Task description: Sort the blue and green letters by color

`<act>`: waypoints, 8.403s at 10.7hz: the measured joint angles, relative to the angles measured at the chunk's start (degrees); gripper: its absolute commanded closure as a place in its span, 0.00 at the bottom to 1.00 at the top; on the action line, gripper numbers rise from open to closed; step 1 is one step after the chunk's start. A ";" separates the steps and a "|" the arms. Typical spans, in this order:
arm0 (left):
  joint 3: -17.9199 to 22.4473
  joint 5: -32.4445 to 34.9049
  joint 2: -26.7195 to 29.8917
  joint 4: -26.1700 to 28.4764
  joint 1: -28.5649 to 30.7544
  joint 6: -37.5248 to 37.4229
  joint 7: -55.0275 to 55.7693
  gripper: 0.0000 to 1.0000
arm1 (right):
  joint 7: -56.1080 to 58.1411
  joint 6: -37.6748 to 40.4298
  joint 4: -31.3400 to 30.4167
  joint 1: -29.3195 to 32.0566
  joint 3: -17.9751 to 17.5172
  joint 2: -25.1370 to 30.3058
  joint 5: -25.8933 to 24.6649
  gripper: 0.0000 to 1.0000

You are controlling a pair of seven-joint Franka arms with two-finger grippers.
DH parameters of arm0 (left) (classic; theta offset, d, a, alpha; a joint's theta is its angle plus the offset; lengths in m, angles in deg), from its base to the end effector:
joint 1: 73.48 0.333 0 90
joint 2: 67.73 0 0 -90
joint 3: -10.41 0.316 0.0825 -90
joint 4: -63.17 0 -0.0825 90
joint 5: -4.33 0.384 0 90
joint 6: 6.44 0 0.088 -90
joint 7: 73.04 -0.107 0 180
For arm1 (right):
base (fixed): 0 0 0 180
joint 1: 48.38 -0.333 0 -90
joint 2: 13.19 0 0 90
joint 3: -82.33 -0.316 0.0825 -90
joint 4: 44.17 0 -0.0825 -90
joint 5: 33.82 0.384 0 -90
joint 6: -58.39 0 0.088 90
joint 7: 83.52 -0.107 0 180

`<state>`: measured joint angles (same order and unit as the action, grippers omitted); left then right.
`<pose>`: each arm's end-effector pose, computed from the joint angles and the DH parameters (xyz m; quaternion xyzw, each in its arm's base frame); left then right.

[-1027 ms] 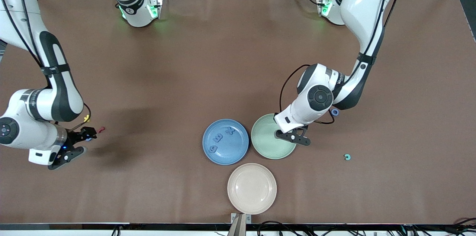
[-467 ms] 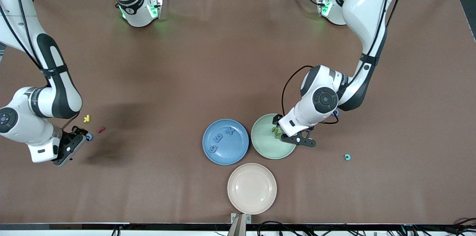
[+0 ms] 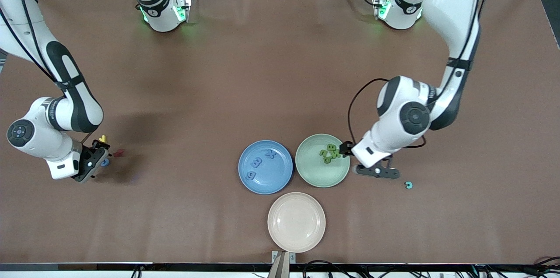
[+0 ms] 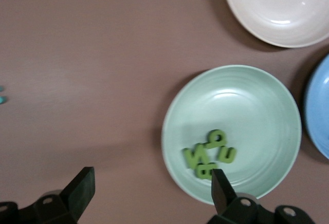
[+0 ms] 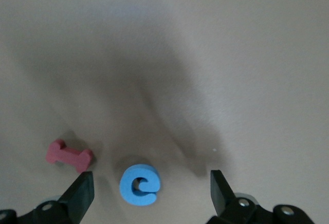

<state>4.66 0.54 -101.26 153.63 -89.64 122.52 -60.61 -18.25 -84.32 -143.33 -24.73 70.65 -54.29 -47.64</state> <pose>0.6571 -0.2552 0.3074 0.9961 -0.0534 0.0265 0.0646 0.6561 -0.1507 0.1796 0.8611 0.5073 0.0191 0.0279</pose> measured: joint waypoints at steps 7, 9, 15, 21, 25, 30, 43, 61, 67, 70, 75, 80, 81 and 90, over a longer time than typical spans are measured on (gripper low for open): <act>0.07 0.00 8.09 9.50 17.58 -0.38 1.02 0.00 | -0.28 0.46 -2.64 2.18 -1.55 0.13 0.17 0.00; 0.12 0.00 9.24 9.58 19.60 -0.40 1.12 0.00 | -0.53 0.69 -2.64 2.20 -2.35 0.19 0.25 0.00; -0.11 5.59 10.69 8.83 20.41 -1.78 1.09 0.00 | -0.54 0.73 -2.64 2.88 -2.43 0.25 0.27 0.99; -2.73 5.71 13.65 2.36 19.88 -15.92 1.20 0.00 | -0.54 1.18 -2.58 3.00 -2.56 1.01 0.30 1.00; -6.94 5.85 17.55 1.62 20.92 -21.16 5.89 0.00 | -1.98 3.28 -1.75 3.15 -5.57 1.02 1.97 1.00; -6.80 6.19 20.00 -2.63 21.72 -28.89 -1.94 0.00 | -26.62 8.79 0.04 1.36 -16.67 1.09 3.65 1.00; -5.40 5.57 27.95 -6.20 22.13 -39.14 -8.22 0.00 | -104.33 -3.18 11.22 -30.78 -17.10 -2.01 8.95 0.84; -5.79 5.10 27.08 -6.09 22.08 -35.01 -8.88 0.00 | -92.77 13.13 2.72 -27.00 -10.80 8.97 -2.27 0.00; -5.75 5.10 26.93 -6.06 22.12 -34.26 -8.88 0.00 | -81.51 16.75 -14.13 -24.02 -8.35 27.21 -2.05 0.00; -5.73 5.09 26.85 -6.05 22.12 -34.23 -8.88 0.00 | -73.45 22.91 -16.10 -23.50 -5.91 34.32 3.68 0.00; -5.71 5.01 26.57 -6.04 22.12 -33.84 -8.88 0.00 | -66.11 38.18 -10.79 -23.50 -0.97 42.42 10.33 0.00; -5.69 4.64 26.48 -6.04 22.12 -33.41 -8.88 0.00 | -58.75 48.44 -0.09 -23.41 5.50 44.13 11.97 0.00; -5.69 4.58 26.45 -6.03 22.11 -33.38 -8.88 0.00 | -57.85 50.91 2.78 -23.33 6.73 44.22 12.04 0.00; -5.73 4.43 26.24 -5.93 22.04 -33.32 -8.88 0.00 | -62.81 57.18 10.93 -23.15 11.36 44.40 14.88 0.00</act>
<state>-1.08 4.97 -75.02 147.70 -67.60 89.20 -69.49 -81.06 -27.14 -132.40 -47.88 82.01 -9.89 -32.76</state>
